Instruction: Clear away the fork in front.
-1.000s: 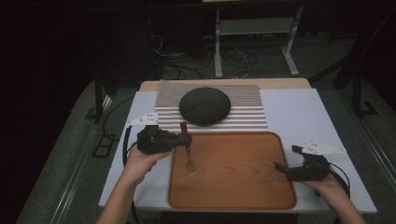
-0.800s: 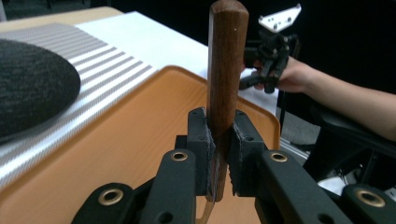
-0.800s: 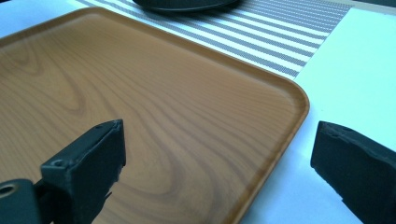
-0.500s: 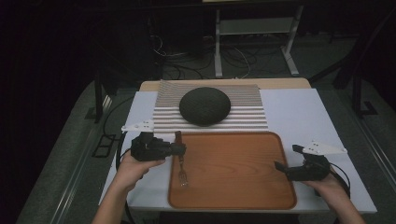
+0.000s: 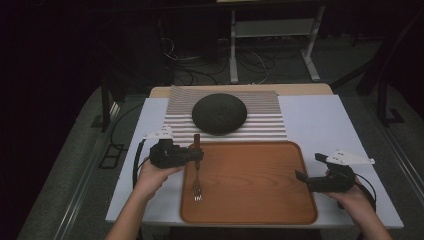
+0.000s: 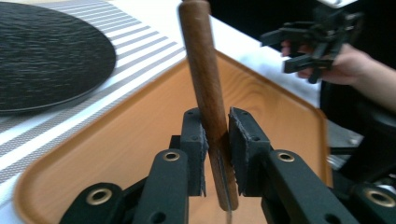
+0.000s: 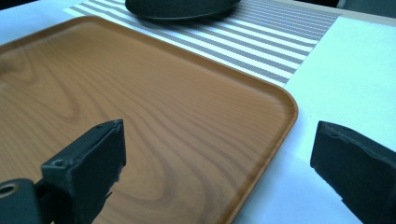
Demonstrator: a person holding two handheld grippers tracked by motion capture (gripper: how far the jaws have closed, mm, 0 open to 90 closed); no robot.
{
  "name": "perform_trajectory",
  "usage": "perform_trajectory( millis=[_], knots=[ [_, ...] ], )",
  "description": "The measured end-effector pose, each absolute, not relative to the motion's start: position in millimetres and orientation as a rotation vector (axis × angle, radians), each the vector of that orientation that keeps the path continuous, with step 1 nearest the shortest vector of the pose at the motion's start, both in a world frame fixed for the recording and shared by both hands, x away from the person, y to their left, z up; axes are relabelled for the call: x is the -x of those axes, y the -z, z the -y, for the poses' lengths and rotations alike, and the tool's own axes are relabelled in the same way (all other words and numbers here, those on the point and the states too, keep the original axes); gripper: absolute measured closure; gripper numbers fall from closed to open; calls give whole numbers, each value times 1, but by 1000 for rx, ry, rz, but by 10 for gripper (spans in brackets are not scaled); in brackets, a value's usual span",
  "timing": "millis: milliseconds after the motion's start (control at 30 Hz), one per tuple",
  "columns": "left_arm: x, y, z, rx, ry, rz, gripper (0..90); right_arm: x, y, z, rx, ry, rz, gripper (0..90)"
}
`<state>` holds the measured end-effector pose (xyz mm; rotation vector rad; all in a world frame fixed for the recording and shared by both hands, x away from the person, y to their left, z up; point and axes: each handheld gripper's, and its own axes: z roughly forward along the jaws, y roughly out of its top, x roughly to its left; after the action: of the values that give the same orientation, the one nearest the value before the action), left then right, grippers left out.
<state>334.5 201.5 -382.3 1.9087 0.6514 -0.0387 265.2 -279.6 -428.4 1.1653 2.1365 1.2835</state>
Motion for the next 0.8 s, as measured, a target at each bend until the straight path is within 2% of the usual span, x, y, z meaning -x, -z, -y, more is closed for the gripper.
perform_trajectory(
  millis=[267, 800],
  knots=[
    [-344, 408, -190, -1980, 14, -713, 686, -266, 429, 281, -1171, -1273, -2138, 37],
    [-349, 433, -169, -2057, 55, -773, 680, -267, 430, 279, -1164, -1277, -2148, 42]
  ],
)
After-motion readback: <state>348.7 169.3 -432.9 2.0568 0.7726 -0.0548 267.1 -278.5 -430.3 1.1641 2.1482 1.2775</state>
